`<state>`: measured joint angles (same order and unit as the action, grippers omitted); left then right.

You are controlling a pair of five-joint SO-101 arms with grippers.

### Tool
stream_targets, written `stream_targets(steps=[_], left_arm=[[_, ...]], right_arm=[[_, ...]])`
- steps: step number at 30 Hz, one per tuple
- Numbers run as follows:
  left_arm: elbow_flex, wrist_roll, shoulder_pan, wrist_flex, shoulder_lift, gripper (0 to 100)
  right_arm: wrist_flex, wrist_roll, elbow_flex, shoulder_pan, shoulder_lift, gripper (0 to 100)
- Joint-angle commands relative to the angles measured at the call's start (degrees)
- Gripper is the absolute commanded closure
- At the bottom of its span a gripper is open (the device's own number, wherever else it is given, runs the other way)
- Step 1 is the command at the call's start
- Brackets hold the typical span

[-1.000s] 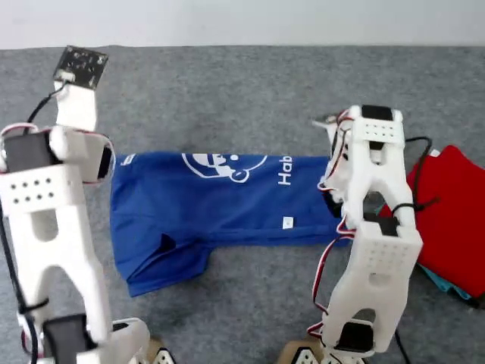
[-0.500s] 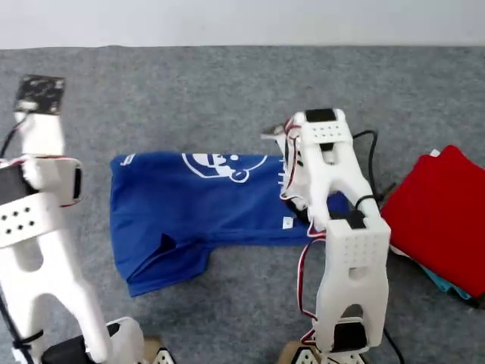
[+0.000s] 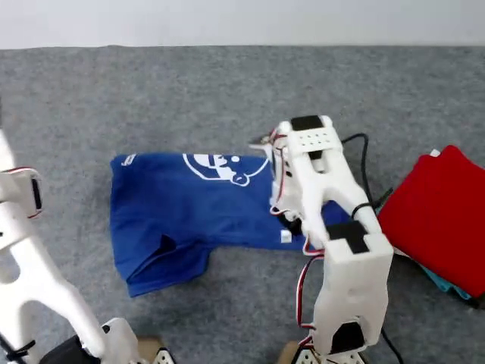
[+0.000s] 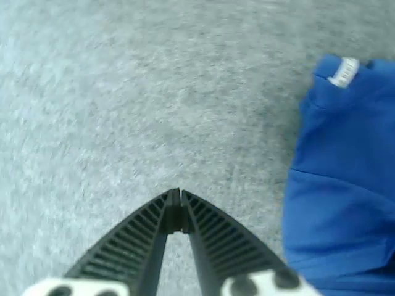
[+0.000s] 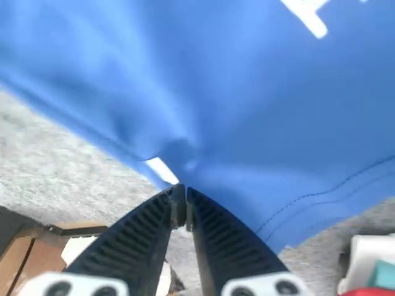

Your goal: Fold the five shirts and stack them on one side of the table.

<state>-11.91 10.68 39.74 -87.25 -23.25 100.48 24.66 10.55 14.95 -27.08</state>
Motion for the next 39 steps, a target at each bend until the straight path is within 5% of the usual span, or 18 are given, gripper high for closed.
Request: stream_targets(steps=[1,14,17,23,39], left_arm=[[-0.04,-2.37,4.66,0.79,-2.11,99],[-0.22,-1.23,22.95,0.62,-2.11,99],[-0.22,0.44,24.00,0.62,-2.11,99],[-0.31,2.90,24.18,1.32,-1.76,99],[-6.11,2.99,24.00,10.20,-1.67,99]], right_arm=[[2.07,-0.62,5.89,3.12,5.14,99.0],[1.98,-0.35,19.43,23.34,4.97,99.0],[1.89,-0.35,21.89,28.79,4.88,96.9],[-0.04,-0.70,23.21,38.81,4.88,77.6],[-14.46,11.08,23.38,49.98,-6.81,76.9]])
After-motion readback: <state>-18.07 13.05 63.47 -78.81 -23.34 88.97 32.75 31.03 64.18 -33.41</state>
